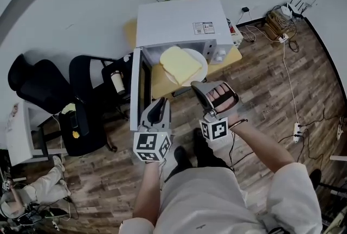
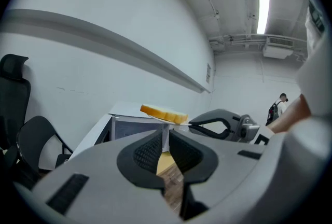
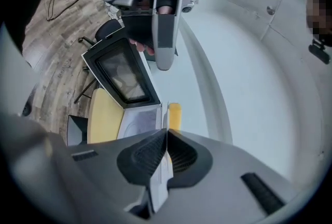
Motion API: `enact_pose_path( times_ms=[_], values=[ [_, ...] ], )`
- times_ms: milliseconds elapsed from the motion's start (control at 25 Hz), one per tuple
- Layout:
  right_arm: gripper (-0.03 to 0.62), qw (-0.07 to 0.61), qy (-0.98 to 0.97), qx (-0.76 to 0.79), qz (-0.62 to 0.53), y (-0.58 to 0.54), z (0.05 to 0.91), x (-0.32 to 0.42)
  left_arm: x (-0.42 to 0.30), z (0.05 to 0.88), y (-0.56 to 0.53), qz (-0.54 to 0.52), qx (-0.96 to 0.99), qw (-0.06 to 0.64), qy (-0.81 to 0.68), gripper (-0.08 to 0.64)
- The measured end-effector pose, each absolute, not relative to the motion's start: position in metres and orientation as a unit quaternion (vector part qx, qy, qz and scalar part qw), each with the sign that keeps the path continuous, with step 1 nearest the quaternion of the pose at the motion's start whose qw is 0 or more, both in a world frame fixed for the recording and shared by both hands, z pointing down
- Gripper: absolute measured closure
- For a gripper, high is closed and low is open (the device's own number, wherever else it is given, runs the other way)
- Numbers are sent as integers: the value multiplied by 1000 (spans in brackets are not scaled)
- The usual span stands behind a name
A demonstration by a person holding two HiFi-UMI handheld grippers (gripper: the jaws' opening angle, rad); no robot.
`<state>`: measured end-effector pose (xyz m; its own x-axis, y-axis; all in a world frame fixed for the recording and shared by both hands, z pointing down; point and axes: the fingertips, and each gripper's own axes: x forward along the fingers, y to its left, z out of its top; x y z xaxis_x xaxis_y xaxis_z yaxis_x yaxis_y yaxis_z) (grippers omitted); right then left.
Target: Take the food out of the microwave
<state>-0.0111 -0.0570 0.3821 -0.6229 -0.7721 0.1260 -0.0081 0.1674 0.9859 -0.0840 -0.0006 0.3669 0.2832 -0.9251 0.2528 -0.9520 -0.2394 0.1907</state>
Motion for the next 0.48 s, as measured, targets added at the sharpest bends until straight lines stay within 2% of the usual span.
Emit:
enact_pose_path(
  times_ms=[480],
  values=[
    [588, 342, -665, 323, -581, -24, 321, -13, -74, 340, 24, 34, 825, 136, -548, 523]
  ],
)
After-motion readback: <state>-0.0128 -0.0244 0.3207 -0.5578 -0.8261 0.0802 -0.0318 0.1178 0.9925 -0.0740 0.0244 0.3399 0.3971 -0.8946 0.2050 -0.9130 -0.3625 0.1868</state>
